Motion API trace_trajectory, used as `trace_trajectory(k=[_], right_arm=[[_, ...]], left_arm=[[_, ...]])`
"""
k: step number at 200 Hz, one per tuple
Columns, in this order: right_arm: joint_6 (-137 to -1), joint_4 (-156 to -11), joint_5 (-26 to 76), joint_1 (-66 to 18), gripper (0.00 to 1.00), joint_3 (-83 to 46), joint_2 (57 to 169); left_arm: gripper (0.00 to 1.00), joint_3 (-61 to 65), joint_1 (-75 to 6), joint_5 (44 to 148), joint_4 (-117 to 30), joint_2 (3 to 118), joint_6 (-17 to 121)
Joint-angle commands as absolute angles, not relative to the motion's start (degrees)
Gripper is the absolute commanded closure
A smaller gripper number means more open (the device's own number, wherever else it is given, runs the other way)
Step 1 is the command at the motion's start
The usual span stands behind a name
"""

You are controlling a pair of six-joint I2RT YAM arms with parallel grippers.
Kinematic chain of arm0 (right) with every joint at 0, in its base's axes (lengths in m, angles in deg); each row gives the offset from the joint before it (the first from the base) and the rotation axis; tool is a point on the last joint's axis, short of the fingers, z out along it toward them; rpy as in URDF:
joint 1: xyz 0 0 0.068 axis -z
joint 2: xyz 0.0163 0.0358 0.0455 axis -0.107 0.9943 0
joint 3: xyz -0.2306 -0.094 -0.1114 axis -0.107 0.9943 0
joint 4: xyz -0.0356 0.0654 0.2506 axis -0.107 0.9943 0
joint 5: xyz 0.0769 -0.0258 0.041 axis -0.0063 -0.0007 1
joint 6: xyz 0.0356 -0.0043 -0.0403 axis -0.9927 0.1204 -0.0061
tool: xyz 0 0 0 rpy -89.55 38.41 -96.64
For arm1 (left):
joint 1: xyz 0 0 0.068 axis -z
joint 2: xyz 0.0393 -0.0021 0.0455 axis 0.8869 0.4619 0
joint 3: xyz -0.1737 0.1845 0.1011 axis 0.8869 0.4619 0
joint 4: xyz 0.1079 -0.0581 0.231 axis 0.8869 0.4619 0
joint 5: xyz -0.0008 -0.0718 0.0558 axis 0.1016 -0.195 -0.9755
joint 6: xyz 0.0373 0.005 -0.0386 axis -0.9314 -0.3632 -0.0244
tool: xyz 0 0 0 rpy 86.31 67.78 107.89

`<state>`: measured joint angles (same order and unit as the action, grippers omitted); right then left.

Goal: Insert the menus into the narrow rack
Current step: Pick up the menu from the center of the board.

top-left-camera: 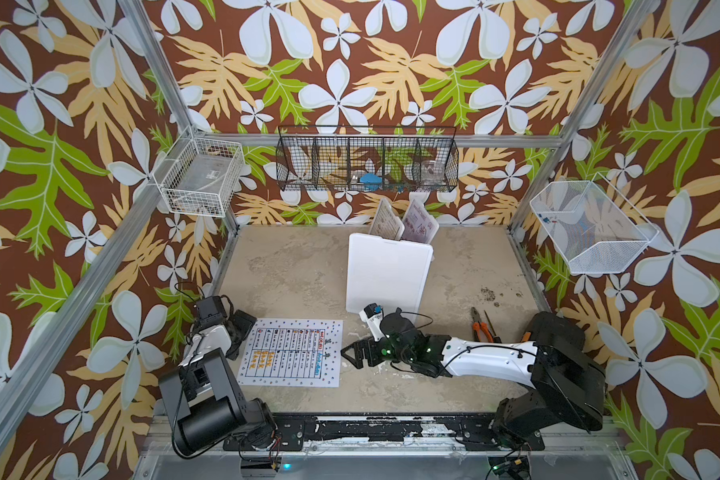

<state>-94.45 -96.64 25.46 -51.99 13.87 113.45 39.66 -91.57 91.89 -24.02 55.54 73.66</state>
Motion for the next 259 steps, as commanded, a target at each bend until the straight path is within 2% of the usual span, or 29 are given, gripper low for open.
trace_trajectory(k=[1,85,113,198,259], right_arm=[[-94.38,-96.43,25.1,-51.98,0.0,13.55,113.9],[-98.22,-94.57,24.83,-49.99,0.0,14.35,113.52],[-101.62,-95.12,25.46,-48.26,0.01,17.18,112.38],[-106.72,-94.22,27.88,-43.67,0.02,23.16,108.68],[-109.2,-93.46,28.98,-42.56,0.04,24.97,108.02]], left_arm=[[0.1,40.75,-91.58,92.64,-21.56,55.93,74.33],[0.11,46.98,-90.67,97.19,-17.46,50.06,77.71],[0.11,49.13,-87.93,100.89,-17.07,47.6,80.58],[0.11,54.25,-75.42,103.01,-15.57,38.67,88.4],[0.11,54.67,-75.14,102.17,-13.91,36.72,86.76]])
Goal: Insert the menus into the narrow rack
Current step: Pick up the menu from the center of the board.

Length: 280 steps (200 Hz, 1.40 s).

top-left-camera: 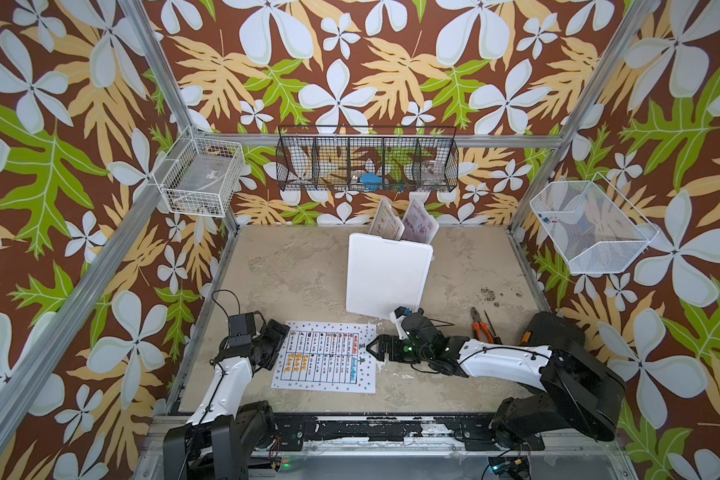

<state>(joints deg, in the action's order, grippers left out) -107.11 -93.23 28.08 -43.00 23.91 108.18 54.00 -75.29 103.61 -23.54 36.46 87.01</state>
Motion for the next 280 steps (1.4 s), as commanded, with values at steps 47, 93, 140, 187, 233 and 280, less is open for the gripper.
trace_trajectory(k=[47,93,140,187,233,280], right_arm=[[-112.54,-96.37,31.36,-42.09,0.13,26.39,108.43],[-114.97,-95.51,31.44,-41.85,0.13,26.69,110.29],[-116.59,-96.43,32.95,-41.76,0.12,26.2,113.25],[-118.16,-103.1,36.82,-41.76,0.12,26.67,116.66],[-121.37,-111.98,39.23,-41.76,0.12,29.29,117.51],[-124.73,-124.29,41.44,-41.8,0.13,31.71,116.78]], left_arm=[[0.11,55.44,-74.79,103.32,-13.76,35.96,86.57],[0.11,56.41,-74.2,104.36,-13.65,34.46,87.01],[0.11,56.81,-73.96,104.77,-13.69,33.28,87.37],[0.11,57.13,-73.81,104.99,-13.71,32.72,87.45],[0.11,56.99,-73.71,105.11,-13.73,32.59,87.45],[0.11,56.86,-73.51,105.22,-13.82,32.44,87.45]])
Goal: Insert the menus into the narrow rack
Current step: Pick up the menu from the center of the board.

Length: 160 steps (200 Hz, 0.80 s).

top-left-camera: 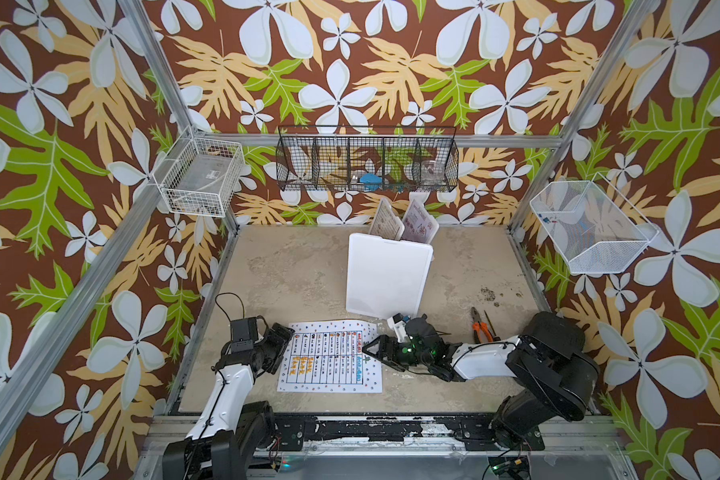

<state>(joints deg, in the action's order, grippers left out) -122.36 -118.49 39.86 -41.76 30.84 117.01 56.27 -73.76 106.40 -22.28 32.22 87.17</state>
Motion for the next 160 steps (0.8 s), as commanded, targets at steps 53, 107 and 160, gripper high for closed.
trace_trajectory(k=[53,107,160], right_arm=[[-124.8,-132.09,40.75,-41.79,0.17,34.11,112.71],[-124.7,-130.57,41.01,-41.76,0.31,33.58,114.1],[-123.61,-128.39,39.45,-41.76,0.59,33.74,115.36]], left_arm=[[0.11,56.79,-73.53,104.84,-13.87,32.34,87.56],[0.11,56.6,-73.56,104.7,-13.97,32.54,87.37],[0.11,56.38,-73.54,104.34,-14.0,32.64,86.77]])
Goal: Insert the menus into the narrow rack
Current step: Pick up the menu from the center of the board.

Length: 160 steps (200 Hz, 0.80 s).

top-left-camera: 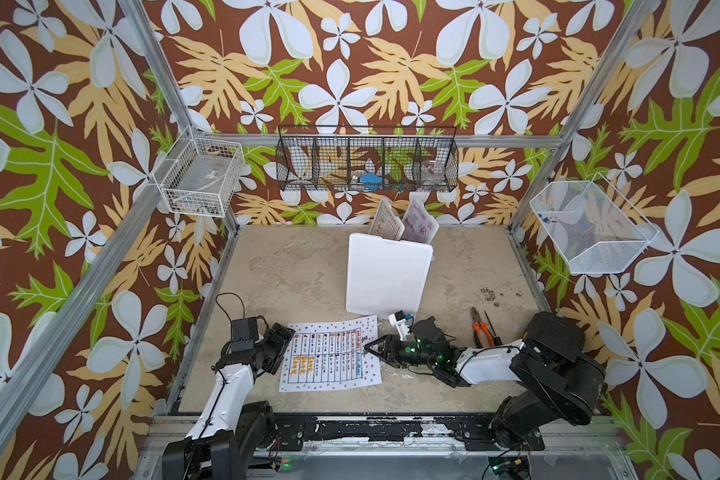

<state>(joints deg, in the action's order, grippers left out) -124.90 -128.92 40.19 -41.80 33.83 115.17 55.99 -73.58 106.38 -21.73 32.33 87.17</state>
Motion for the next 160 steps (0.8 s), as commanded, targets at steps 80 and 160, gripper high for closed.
trace_trajectory(k=[80,160], right_arm=[[-120.92,-125.24,37.64,-41.76,1.0,33.17,114.16],[-87.53,-98.57,31.46,-42.55,1.0,25.87,96.79]], left_arm=[[0.09,55.33,-73.51,103.8,-13.65,31.75,86.49],[0.0,36.2,-73.53,99.15,-14.26,32.02,73.29]])
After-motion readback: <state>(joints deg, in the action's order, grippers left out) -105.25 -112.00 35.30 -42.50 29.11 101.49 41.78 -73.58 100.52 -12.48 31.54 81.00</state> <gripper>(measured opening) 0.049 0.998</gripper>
